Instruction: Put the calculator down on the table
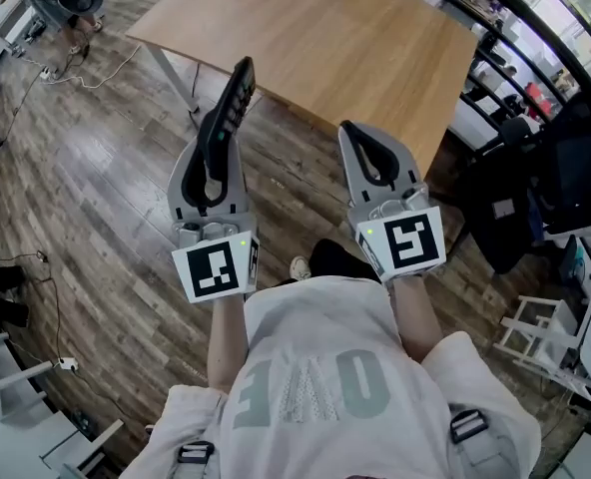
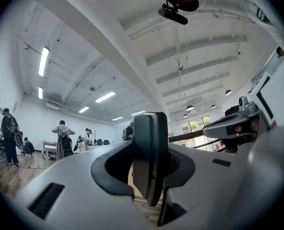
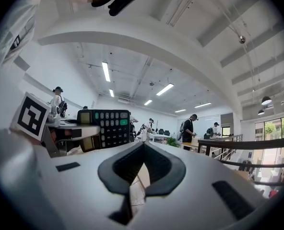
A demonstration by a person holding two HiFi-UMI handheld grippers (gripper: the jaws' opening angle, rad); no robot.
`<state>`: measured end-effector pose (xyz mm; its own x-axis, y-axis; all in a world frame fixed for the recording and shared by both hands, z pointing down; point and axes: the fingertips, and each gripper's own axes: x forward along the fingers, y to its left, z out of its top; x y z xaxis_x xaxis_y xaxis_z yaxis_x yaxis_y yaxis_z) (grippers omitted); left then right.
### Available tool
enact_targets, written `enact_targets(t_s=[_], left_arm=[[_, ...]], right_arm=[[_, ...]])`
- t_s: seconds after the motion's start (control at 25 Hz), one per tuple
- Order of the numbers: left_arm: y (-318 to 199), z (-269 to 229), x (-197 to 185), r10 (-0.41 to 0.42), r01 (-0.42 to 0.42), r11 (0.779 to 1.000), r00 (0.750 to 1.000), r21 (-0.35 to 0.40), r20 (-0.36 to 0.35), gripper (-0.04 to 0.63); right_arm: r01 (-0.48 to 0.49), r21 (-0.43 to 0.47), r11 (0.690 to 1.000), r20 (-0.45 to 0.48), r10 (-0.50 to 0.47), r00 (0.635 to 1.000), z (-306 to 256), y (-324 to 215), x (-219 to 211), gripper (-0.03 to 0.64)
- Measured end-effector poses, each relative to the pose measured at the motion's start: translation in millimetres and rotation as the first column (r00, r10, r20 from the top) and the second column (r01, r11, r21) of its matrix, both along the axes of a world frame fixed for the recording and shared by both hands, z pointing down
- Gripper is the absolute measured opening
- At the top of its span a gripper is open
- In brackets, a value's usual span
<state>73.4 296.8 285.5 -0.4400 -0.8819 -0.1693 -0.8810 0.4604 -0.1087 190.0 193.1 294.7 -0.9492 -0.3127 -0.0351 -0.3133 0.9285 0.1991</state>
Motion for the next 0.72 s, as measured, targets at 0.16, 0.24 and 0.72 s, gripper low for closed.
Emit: enact_targets(t_s=[0.16,0.24,0.72], left_arm=[[-5,5,-18,0.005,-0.005,1.000,1.000,0.007,-0.020,0.118],[-13,11,-26,0.014,-0.014,1.000,1.000,-0.004,-0.002,0.118],[-78,11,-87,0.009,-0.009,1.000,1.000,-0.012,0.013,0.118]], right_arm=[[-0.042,-0.009,0.999,-0.015,0.042,0.999,4,-9,-6,0.018],[-0.050,-0.002,0.999,-0.023,0.049,0.999,6,-16,-9,0.018],[-0.025,0.005,1.000,-0.067,0.026,0.997,14,-101,-68,0.018]])
